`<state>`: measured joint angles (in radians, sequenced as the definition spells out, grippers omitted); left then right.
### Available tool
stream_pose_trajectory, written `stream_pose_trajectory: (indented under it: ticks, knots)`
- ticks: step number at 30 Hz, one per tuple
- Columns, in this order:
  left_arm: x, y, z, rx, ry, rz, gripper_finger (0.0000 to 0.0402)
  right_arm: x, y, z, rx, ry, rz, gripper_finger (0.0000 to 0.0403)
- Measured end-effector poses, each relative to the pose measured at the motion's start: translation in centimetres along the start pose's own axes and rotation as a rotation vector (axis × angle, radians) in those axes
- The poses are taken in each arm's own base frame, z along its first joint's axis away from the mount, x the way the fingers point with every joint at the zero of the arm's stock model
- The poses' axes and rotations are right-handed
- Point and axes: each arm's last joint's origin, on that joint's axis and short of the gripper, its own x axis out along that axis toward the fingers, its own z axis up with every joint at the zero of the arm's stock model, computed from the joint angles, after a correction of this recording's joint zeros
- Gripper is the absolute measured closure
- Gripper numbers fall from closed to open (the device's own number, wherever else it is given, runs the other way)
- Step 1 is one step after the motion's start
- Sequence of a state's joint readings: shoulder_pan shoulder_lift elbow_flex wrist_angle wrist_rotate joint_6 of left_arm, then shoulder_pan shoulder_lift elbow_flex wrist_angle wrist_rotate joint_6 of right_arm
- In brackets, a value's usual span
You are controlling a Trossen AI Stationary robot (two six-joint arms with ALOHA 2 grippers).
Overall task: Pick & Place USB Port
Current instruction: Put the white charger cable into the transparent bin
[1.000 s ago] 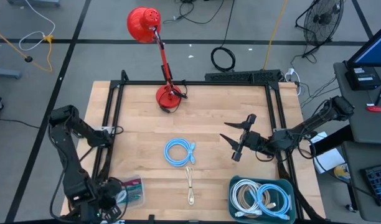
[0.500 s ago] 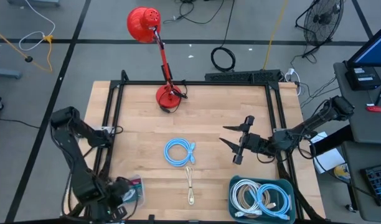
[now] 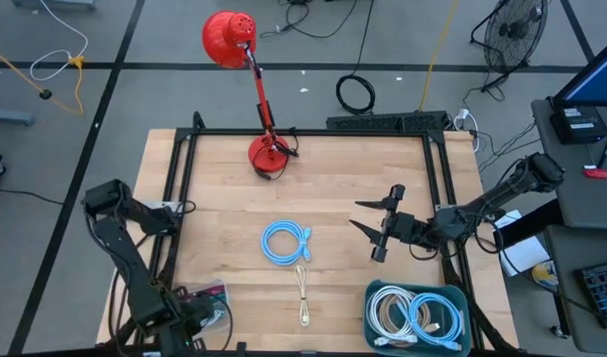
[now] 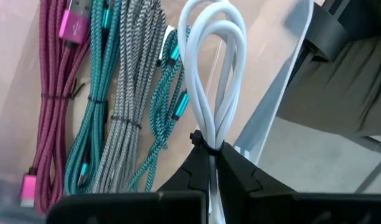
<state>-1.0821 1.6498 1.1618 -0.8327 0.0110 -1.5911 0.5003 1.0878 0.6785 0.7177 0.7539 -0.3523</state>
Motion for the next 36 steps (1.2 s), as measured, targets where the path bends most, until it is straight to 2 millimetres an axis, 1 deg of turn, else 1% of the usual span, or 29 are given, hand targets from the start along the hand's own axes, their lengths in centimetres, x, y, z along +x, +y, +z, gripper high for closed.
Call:
stream_pose_trajectory:
  ticks: [11,14,16,22,27,29,36]
  knots:
    - [0.2,0.1,0.4,0.003,-0.022,-0.007,0.0392,0.0,0.0,0.0,0.000,0.000,0.000,0.0206]
    - [1.0,0.5,0.4,-0.003,-0.020,-0.009,0.0392,0.0,0.0,0.0,0.000,0.000,0.000,0.0206]
    - [2.0,1.0,0.4,-0.020,-0.008,-0.022,0.0392,0.0,0.0,0.0,0.000,0.000,0.000,0.0206]
    - [4.4,1.9,0.3,-0.053,0.053,-0.120,0.0392,0.0,0.0,0.0,0.000,0.000,0.000,0.0206]
    - [4.8,2.1,0.3,-0.056,0.062,-0.135,0.0391,0.0,0.0,0.0,0.000,0.000,0.000,0.0206]
    - [4.8,2.1,0.3,-0.062,0.064,-0.135,0.0379,0.0,0.0,0.0,0.000,0.000,0.000,0.0206]
    - [4.8,2.4,0.2,-0.102,0.081,-0.103,0.0311,0.0,0.0,0.0,0.000,0.000,0.000,0.0206]
